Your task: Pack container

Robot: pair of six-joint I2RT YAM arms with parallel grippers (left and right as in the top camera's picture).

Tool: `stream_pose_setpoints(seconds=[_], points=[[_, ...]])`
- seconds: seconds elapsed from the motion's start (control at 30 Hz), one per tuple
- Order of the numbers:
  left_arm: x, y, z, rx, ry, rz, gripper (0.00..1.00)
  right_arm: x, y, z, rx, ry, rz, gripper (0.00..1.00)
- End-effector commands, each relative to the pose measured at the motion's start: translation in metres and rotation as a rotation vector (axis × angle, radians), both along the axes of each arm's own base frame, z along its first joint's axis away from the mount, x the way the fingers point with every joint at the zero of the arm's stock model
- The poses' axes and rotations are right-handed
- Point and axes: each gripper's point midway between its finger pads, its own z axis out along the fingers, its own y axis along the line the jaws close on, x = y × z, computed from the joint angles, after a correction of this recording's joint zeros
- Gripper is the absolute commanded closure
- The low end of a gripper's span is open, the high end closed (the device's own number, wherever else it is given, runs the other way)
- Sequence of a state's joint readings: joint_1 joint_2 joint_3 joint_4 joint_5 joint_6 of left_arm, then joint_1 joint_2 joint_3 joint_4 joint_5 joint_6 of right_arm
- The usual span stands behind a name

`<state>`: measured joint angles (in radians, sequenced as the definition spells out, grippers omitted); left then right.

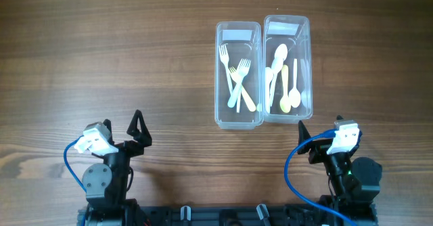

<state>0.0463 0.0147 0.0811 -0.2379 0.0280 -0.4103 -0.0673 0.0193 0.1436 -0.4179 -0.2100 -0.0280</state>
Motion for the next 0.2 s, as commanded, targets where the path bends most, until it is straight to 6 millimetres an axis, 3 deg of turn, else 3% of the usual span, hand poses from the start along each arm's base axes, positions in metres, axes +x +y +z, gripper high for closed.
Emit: stream_pose_setpoints(seconds=[0.0,0.17], points=[[0.0003,-0.0016,-0.0013,-0.013,-0.005,-0.005,0.0,-0.0005,0.0029,0.0014,0.007,-0.012,0.016,0.0],[0.0003,-0.0016,-0.0011,-0.013,-0.006,-0.005,0.0,-0.0005,0.0029,0.0014,0.007,-0.012,0.016,0.0]])
